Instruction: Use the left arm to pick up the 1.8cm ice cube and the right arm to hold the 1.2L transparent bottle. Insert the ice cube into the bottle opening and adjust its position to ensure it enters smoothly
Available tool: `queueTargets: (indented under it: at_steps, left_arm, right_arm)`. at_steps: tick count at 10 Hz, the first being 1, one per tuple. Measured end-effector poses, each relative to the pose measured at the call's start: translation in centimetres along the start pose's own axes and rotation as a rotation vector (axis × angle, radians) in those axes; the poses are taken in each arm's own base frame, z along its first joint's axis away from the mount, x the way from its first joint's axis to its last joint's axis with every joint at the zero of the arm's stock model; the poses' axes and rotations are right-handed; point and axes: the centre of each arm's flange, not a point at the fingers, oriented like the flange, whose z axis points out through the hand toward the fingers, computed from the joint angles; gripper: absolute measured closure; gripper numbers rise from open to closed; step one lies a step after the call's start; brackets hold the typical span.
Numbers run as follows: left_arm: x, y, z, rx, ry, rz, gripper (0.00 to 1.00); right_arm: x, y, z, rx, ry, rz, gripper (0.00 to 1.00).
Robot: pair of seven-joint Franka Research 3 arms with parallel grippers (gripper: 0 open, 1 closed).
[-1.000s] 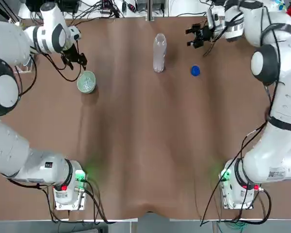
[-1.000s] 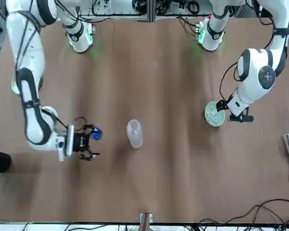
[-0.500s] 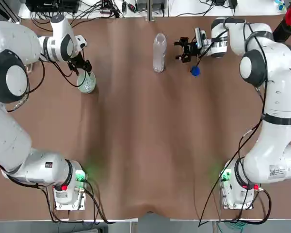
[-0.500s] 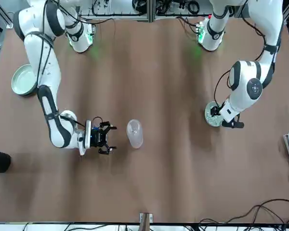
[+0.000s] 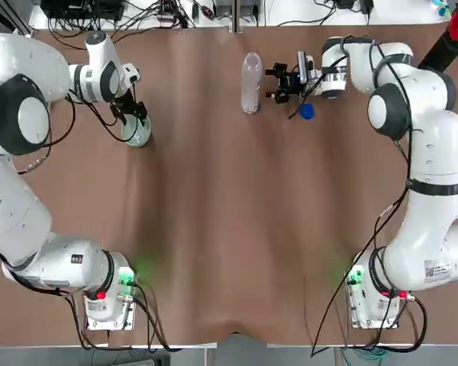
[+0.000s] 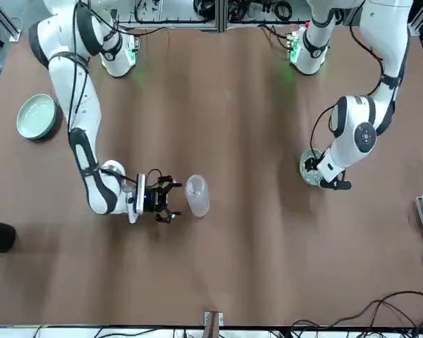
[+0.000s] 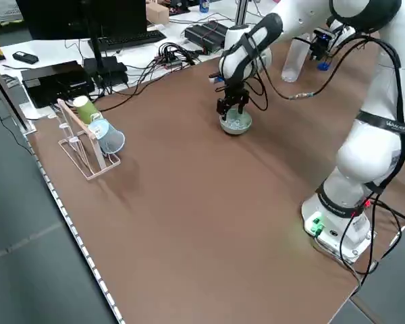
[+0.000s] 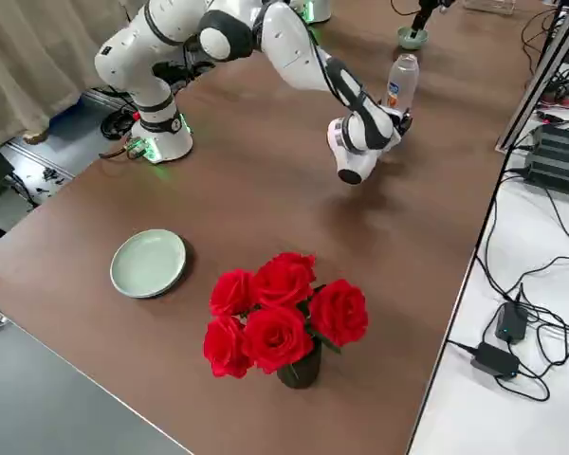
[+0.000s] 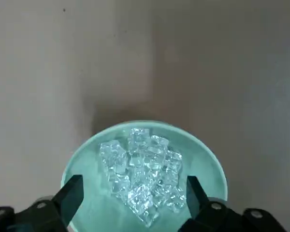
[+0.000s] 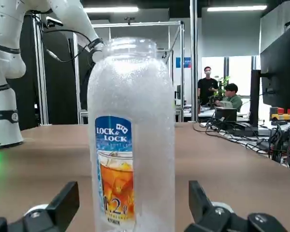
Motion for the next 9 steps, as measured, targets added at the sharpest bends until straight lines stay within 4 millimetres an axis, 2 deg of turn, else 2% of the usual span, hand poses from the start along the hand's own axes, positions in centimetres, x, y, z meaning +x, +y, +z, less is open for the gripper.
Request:
queueTargets:
  at_steps: [2,7,9]
  left_arm:
    - [0.0,0.0,0.7,0.000,-0.009,0.001,0.06]
    - [0.1,0.9,3.7,0.000,-0.014,0.016,0.07]
    - [0.1,0.9,3.8,0.000,-0.014,0.016,0.11]
  right_arm:
    - [-1.0,-1.0,1.9,0.020,0.000,0.009,0.00]
    - [-1.4,-0.8,1.9,-0.010,-0.013,0.014,0.00]
    - [-1.3,-1.1,3.2,-0.031,0.008,0.022,0.00]
